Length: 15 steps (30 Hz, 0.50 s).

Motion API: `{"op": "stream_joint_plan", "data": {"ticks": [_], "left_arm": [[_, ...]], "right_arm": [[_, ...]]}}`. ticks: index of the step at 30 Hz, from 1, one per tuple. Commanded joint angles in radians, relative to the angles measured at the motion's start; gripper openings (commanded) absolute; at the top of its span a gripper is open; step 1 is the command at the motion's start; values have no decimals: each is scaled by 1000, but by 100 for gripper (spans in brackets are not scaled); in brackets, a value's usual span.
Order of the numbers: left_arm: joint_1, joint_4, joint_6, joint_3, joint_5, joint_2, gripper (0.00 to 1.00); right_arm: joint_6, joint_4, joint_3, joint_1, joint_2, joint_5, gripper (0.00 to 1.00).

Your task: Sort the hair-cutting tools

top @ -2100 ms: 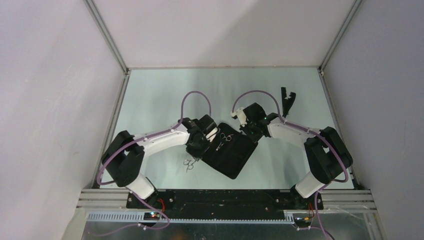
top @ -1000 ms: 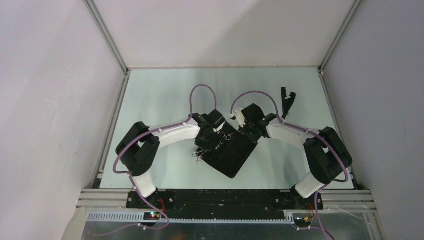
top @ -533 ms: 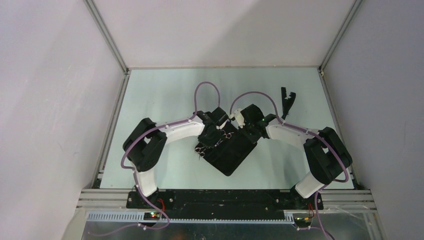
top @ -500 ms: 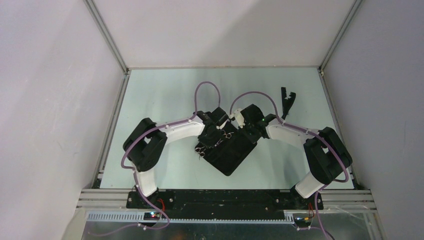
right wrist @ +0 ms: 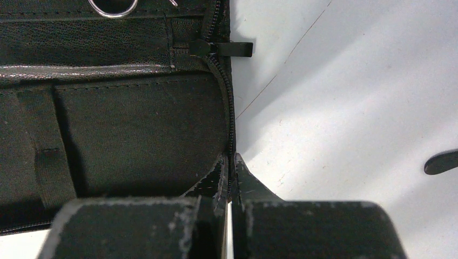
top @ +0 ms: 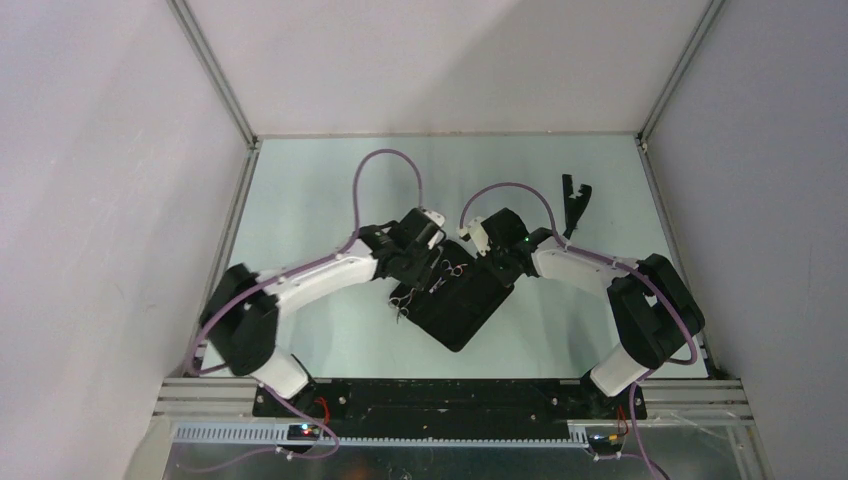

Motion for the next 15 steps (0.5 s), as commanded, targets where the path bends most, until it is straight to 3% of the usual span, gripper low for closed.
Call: {"op": "stream_joint_plan", "data": {"ticks": [1, 5, 15], "left_arm": [[1, 4, -106, -70, 10, -156, 63], [1, 36, -160, -172, 60, -208, 47], [7, 112, -148, -247, 57, -163, 32]], "right_arm": [[1, 35, 15, -1, -26, -9, 0], [4, 33, 15, -1, -27, -7, 0], [3, 33, 16, 2, -21, -5, 0]]}}
